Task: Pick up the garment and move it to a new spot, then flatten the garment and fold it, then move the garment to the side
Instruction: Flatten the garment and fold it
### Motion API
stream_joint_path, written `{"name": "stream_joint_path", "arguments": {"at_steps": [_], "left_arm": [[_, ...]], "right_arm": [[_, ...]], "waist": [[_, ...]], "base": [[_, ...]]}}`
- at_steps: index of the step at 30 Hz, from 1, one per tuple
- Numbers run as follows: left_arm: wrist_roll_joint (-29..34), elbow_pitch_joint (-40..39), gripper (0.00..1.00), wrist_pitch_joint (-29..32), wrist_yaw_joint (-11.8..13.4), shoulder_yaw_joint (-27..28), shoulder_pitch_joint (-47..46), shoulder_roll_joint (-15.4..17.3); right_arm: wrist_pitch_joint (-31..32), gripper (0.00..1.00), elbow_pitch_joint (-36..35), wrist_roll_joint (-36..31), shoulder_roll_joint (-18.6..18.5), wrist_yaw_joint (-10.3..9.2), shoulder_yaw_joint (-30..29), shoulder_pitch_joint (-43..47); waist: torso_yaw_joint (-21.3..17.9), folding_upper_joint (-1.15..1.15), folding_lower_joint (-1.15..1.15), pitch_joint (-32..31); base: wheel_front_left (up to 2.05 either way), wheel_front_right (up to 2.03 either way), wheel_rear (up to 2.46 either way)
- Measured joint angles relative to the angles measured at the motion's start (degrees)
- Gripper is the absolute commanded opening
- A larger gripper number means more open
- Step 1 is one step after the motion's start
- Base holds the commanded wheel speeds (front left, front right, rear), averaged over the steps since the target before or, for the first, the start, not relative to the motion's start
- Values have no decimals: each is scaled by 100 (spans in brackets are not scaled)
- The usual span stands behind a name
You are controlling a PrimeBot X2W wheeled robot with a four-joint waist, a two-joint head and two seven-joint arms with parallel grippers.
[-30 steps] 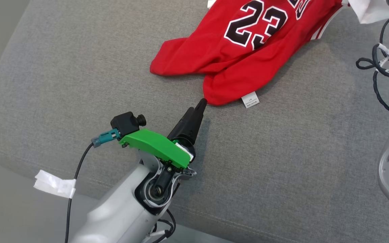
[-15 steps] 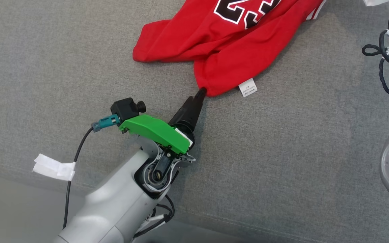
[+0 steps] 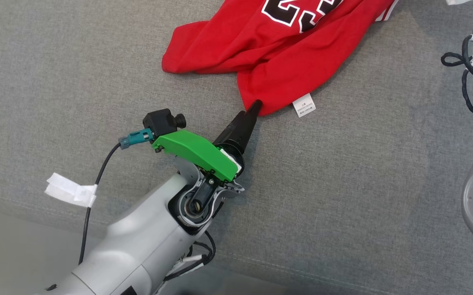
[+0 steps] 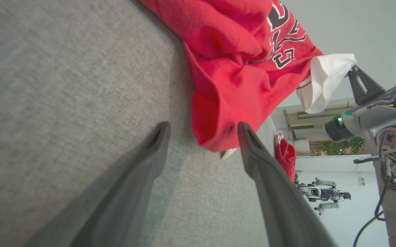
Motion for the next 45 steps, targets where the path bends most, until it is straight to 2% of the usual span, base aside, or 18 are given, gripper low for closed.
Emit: {"name": "stream_joint_path", "arguments": {"at_steps": [1, 3, 4, 5, 6, 9, 15, 20, 24, 28, 31, 37, 45], "left_arm": [[-54, 1, 88, 0, -11, -29, -19, 1], [-135, 0, 39, 0, -12, -90, -40, -2], [-190, -1, 11, 0, -14, -115, -47, -3], [-219, -1, 11, -2, -16, -131, -57, -3], [-243, -2, 0, -25, -20, -129, -60, -7], [-342, -86, 0, -24, -44, -91, -62, -51], [-487, -389, 0, -32, -60, 380, -202, -78], [-274, -452, 0, -32, -60, 1268, -207, -92], [152, -743, 0, -34, -60, 1941, -205, -102], [584, -1107, 0, -48, -60, 2507, -189, -82], [906, -1402, 0, -48, -60, 2847, -108, 129], [1333, -2124, 0, -48, -60, 3150, 361, 626], [1684, -3193, 0, -51, -30, 3557, 994, 1419]], "right_arm": [[0, 0, 0, 0, 1, 0, 4, 2], [0, 0, -4, 0, 1, 0, 14, 11], [0, 0, -8, 0, 1, 0, 18, 21], [0, 0, -8, 1, 1, 0, 18, 29], [0, 0, -8, 2, 3, 0, 20, 33], [-2, 0, -9, 60, 7, 0, 16, 145], [-3, 0, -83, 191, 15, 5, -81, 255], [-37, 0, -108, 302, 41, 68, -210, 509], [-63, 0, -345, 623, 47, 258, -392, 509], [-52, 0, -627, 1031, 57, 567, -526, 567], [37, 0, -827, 1485, 66, 805, -582, 742], [525, 0, -1303, 3065, 83, 1232, -286, 1030], [1050, 0, -2621, 5219, 90, 1249, 410, 1636]], "waist": [[0, 0, 0, -2], [0, 0, 0, -7], [-1, 0, 0, -11], [-2, 0, 0, -16], [-2, 0, 0, -21], [0, 0, 0, -79], [18, 0, 0, -163], [31, 0, 0, -286], [49, 0, 0, -401], [84, 0, 0, -562], [100, 0, 0, -720], [78, 0, 0, -1106], [-128, 0, 0, -1656]], "base": [[0, 0, 0], [0, 0, 0], [0, 0, 0], [0, 0, 0], [0, 0, 0], [0, 0, 0], [0, 0, 0], [0, 0, 0], [0, 0, 0], [0, 0, 0], [0, 0, 0], [0, 0, 0], [0, 0, 0]]}}
